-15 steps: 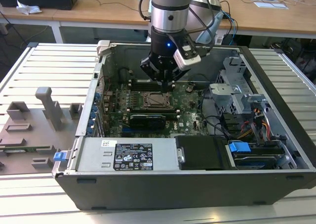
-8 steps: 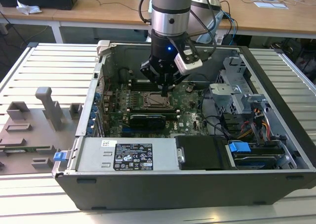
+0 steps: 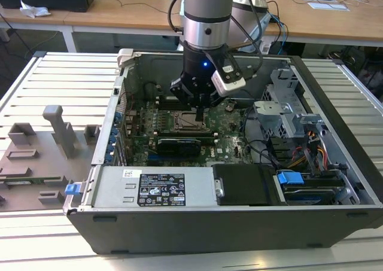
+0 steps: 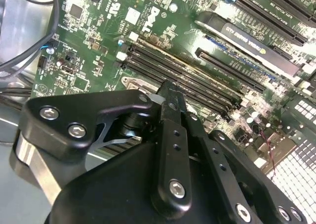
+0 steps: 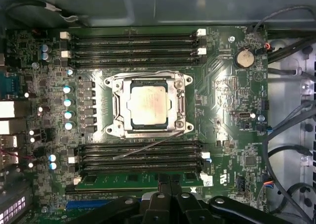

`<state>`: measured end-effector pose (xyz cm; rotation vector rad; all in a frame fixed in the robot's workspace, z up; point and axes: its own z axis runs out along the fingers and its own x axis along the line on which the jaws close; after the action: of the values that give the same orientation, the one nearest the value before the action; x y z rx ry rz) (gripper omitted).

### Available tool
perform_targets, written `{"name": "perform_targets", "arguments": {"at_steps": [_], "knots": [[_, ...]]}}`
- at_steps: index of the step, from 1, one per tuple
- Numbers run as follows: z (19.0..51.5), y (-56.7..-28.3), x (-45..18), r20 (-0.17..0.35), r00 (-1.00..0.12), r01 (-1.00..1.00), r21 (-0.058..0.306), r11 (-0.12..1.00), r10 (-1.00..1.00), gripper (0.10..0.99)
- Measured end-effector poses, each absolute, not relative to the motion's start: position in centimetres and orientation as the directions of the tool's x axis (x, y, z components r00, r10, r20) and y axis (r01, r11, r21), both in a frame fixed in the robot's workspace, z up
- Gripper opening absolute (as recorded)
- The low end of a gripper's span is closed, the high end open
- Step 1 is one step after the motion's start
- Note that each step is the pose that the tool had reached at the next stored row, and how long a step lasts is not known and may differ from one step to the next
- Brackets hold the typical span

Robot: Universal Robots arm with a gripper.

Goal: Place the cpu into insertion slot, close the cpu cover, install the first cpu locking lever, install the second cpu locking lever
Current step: 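Install the second cpu locking lever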

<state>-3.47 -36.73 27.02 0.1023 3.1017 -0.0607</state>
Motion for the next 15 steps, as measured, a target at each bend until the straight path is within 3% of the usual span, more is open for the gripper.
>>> {"name": "perform_targets", "arguments": {"at_steps": [12,15], "knots": [[25.81,-36.99,-3.50,-0.038,-0.997,0.066,-0.032,0.997,0.065,0.106],[25.80,-36.99,-3.51,-0.035,-0.997,0.067,0.016,0.998,0.067,0.106]]}}
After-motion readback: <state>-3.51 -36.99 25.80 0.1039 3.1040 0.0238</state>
